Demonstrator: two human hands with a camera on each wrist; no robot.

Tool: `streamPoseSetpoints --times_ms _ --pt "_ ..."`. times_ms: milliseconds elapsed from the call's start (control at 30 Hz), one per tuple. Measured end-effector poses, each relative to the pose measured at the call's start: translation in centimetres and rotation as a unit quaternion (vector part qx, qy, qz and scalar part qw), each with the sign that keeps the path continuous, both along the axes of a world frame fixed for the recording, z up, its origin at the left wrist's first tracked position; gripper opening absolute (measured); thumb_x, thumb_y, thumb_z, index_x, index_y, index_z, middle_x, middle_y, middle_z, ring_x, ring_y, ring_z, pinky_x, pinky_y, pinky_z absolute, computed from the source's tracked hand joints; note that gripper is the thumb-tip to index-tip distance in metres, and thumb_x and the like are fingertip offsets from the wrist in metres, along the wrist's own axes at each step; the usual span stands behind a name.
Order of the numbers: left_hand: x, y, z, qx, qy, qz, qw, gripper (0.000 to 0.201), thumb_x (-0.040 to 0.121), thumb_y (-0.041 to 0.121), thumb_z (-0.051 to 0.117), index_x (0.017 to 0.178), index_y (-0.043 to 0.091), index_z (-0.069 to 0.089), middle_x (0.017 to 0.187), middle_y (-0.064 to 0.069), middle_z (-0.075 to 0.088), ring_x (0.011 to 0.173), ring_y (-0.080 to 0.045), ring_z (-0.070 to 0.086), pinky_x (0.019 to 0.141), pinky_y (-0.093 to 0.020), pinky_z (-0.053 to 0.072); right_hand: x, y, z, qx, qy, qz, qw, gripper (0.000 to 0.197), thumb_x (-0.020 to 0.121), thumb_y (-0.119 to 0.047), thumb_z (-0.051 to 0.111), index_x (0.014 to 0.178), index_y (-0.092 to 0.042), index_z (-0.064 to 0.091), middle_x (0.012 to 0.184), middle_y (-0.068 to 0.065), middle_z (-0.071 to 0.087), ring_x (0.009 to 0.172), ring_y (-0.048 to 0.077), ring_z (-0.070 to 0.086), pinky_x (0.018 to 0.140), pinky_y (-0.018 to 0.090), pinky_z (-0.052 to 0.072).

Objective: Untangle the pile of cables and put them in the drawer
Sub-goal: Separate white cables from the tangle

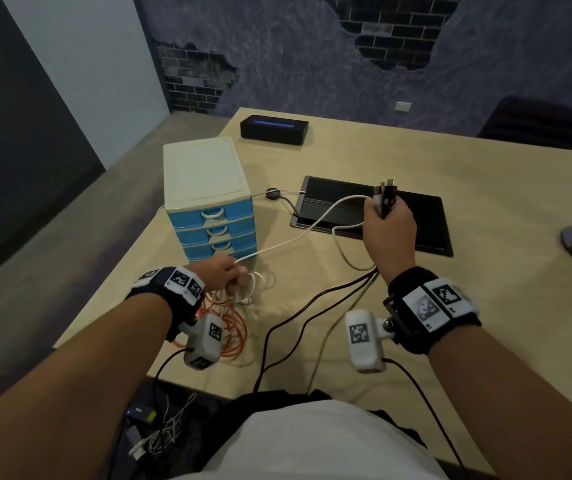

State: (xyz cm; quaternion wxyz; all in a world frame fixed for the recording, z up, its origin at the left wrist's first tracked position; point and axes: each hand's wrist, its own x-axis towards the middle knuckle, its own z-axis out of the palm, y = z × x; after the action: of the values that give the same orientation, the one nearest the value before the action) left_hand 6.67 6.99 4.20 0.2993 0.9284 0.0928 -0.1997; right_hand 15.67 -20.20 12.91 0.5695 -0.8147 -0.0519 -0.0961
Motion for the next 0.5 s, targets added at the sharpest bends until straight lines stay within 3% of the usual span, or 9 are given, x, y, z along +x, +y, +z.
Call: streamPoseSetpoints --times_ms 67,167,267,333,400,500 --pt "0.6 -0.9 1.1 0.013 -0.015 -0.010 1.000 0.037 0.102 0.028 0.036 0.071 0.015 0.051 0.072 -0.007 0.061 0.068 -0.024 0.058 0.068 -0.030 0.045 -0.5 0.7 0.1 -0.032 -0.011 0.047 0.998 0.016 0.098 -0.023 0.052 0.087 -0.013 0.054 0.071 -0.008 0.050 0.063 0.001 0.047 0.052 0.003 0.035" --pt "1.8 -3.7 3.7 0.064 -0.077 -0.054 0.994 0.033 0.102 0.030 0.034 0.075 0.016 0.048 0.069 0.002 0.050 0.070 -0.020 0.051 0.066 -0.029 0.036 -1.6 2.3 0.0 -0.143 -0.031 0.165 0.975 0.020 0.097 -0.024 0.056 0.077 -0.019 0.052 0.067 -0.009 0.050 0.061 0.004 0.046 0.053 0.010 0.035" --pt "2.6 -6.8 6.1 0.028 -0.125 -0.097 0.987 0.025 0.102 0.026 0.034 0.091 0.014 0.052 0.072 0.009 0.047 0.067 -0.008 0.046 0.063 -0.025 0.035 -2.4 3.8 -0.7 -0.185 -0.052 0.243 0.951 0.023 0.094 -0.021 0.059 0.074 -0.027 0.050 0.066 -0.011 0.049 0.061 0.003 0.047 0.054 0.011 0.034" --pt "2.8 -7.7 7.1 -0.016 -0.141 -0.116 0.983 0.021 0.102 0.020 0.033 0.094 0.013 0.051 0.073 0.011 0.046 0.065 -0.002 0.043 0.060 -0.020 0.035 -2.5 4.3 -0.9 -0.176 -0.052 0.251 0.950 0.011 0.094 -0.017 0.059 0.083 -0.016 0.059 0.068 -0.006 0.052 0.063 0.011 0.050 0.054 0.014 0.034" --pt "2.8 -7.5 7.6 -0.054 -0.147 -0.118 0.981 0.023 0.103 0.020 0.032 0.089 0.013 0.049 0.071 0.009 0.046 0.064 -0.005 0.043 0.059 -0.020 0.035 -2.2 4.4 -0.8 -0.163 -0.053 0.239 0.956 0.011 0.093 -0.017 0.059 0.089 -0.007 0.063 0.067 -0.004 0.053 0.062 0.010 0.049 0.054 0.013 0.035" --pt "2.3 -6.4 8.0 -0.127 -0.169 -0.100 0.972 0.028 0.103 0.023 0.031 0.079 0.019 0.045 0.066 0.006 0.043 0.055 0.000 0.040 0.054 -0.014 0.036 -2.0 4.5 -0.5 -0.173 -0.048 0.235 0.955 0.017 0.094 -0.019 0.060 0.082 -0.008 0.060 0.062 -0.007 0.049 0.058 0.005 0.045 0.053 0.012 0.034"
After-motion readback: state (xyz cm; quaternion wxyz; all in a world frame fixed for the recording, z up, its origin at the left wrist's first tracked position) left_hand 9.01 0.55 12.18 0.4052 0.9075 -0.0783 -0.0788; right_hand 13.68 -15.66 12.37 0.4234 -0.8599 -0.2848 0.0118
